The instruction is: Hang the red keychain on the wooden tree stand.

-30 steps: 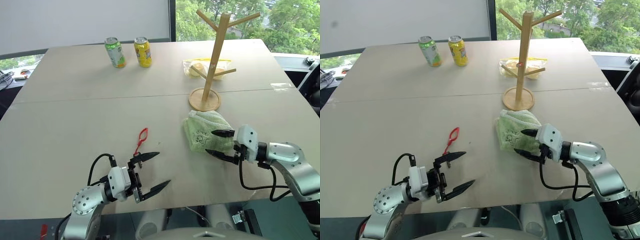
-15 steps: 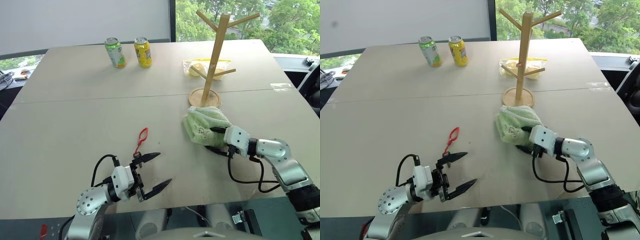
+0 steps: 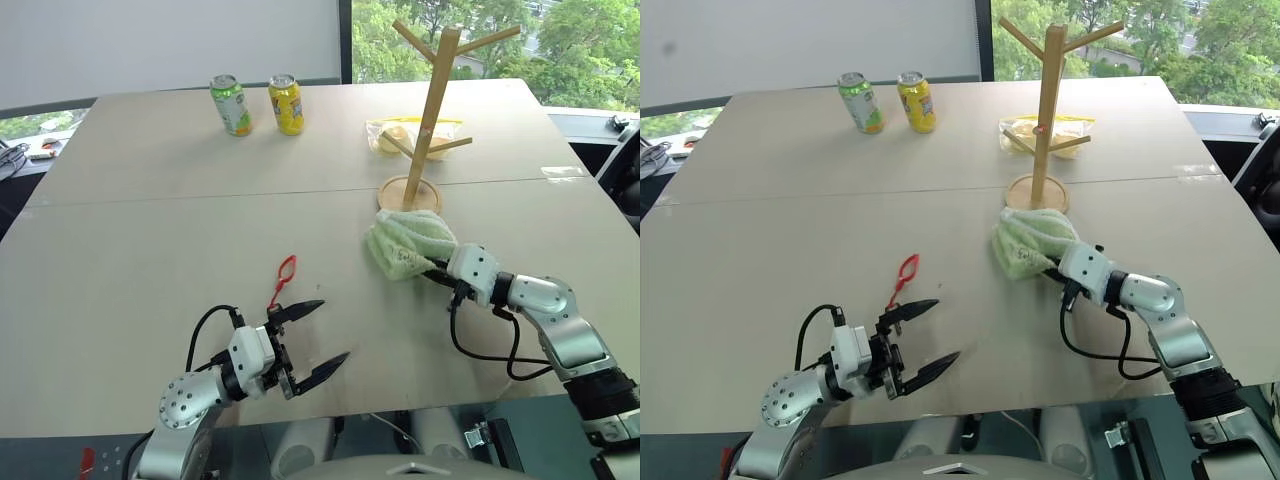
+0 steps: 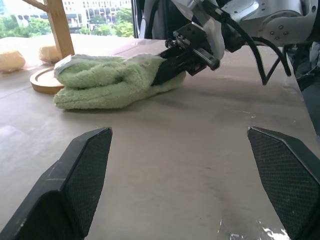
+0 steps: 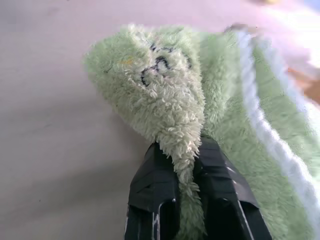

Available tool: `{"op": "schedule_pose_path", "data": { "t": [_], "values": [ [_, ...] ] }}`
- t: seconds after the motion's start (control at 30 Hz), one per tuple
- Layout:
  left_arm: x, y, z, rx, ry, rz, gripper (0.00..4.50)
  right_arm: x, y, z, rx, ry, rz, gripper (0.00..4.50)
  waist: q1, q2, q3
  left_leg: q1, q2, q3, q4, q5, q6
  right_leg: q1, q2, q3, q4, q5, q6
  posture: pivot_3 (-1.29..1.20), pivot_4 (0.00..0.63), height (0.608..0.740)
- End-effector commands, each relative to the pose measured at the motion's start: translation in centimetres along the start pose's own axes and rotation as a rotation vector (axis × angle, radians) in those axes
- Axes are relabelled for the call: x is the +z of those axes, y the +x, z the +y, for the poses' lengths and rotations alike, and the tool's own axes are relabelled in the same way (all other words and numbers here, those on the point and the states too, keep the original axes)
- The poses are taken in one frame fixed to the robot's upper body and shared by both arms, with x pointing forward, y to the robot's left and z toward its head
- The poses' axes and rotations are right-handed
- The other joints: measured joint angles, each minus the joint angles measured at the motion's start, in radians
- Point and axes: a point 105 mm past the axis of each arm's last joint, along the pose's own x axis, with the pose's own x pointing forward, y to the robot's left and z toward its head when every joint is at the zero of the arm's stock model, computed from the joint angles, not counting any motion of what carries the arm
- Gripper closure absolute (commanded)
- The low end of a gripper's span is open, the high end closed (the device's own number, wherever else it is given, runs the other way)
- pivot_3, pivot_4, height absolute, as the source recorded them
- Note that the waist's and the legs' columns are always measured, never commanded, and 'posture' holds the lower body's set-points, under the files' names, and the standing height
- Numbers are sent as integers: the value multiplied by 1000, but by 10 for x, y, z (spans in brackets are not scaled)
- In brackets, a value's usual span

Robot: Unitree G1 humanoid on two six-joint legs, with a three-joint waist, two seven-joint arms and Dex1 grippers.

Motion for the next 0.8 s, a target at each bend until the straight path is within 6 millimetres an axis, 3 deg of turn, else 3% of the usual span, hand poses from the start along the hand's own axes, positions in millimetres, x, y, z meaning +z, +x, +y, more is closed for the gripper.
{"op": "schedule_pose_path", "data": {
  "t": [0.03, 0.17, 0.3, 0.43, 0.63, 0.8],
  "values": [
    [10, 5, 3, -1, 28, -26, 0, 17, -23, -49, -265, 23, -105, 4455, 4, 0, 0, 0, 0, 0, 0, 0, 0, 0, 1, 0, 0, 0, 0, 0, 150, 740],
    [11, 8, 6, 3, 29, -28, 0, 19, -73, -101, -534, 61, -153, 4455, 14, 0, 0, 0, -1, 1, 0, 0, 0, 0, 2, 0, 0, 0, 0, 0, 150, 740],
    [12, 12, 6, -13, 26, -32, 0, 19, -107, -123, -650, 48, -145, 4455, 10, 0, 0, 0, -1, 1, 0, 0, 1, 0, 2, 0, 0, 0, 0, 0, 150, 740],
    [10, 17, 10, -29, 27, -35, 0, 4, -146, -146, -819, 28, -74, 4455, 9, 0, 0, 1, 0, 1, 0, 1, 1, 0, 4, 1, 1, 0, 0, 0, 150, 740],
    [9, 18, 15, -39, 33, -41, 0, -14, -169, -163, -999, -96, 85, 4455, 7, 1, -1, 1, 0, 4, 0, 1, 1, 0, 5, 3, 1, 2, -4, 0, 150, 740],
    [8, 18, 17, -40, 35, -42, 0, -31, -166, -161, -1037, -140, 183, 4455, 7, 1, -1, 2, 0, 5, 0, 1, 1, 0, 5, 3, 1, 2, -4, 0, 150, 740]
  ]
}}
